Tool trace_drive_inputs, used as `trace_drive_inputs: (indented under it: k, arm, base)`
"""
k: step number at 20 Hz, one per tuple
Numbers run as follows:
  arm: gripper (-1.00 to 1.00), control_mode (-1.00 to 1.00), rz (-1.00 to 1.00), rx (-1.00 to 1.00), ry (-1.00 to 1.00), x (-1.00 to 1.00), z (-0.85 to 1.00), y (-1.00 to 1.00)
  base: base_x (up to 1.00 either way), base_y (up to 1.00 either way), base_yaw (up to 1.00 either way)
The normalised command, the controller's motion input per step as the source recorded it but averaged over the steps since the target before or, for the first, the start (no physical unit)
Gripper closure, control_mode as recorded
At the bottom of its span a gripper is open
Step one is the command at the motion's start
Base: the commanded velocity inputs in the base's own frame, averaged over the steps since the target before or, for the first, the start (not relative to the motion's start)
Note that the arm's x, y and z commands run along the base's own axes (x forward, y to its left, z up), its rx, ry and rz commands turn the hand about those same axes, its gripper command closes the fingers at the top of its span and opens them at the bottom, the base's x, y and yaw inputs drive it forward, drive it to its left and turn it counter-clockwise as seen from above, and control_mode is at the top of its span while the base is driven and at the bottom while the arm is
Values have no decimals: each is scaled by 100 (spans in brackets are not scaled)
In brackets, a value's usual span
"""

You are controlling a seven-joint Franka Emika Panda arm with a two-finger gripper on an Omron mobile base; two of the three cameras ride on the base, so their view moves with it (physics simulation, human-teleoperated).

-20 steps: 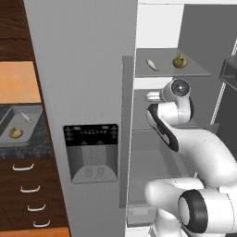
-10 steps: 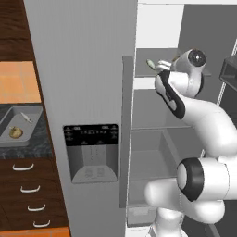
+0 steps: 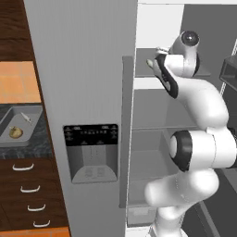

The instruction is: Place one onion and one fish in each tupperware on the nearby counter, to pack two identical lunches.

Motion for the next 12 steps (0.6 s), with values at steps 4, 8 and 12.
trace_drive_inputs:
  k: [4,8,12]
  arm:
    - [-100,-100,-16,-11,2,69,-4,-23]
    - [-100,-100,-13,-1,7,62,-4,-44]
    - [-100,-100,-9,0,15,43,-17,-43]
  base:
    - [0,0,0]
    - [0,0,0]
    - [0,0,0]
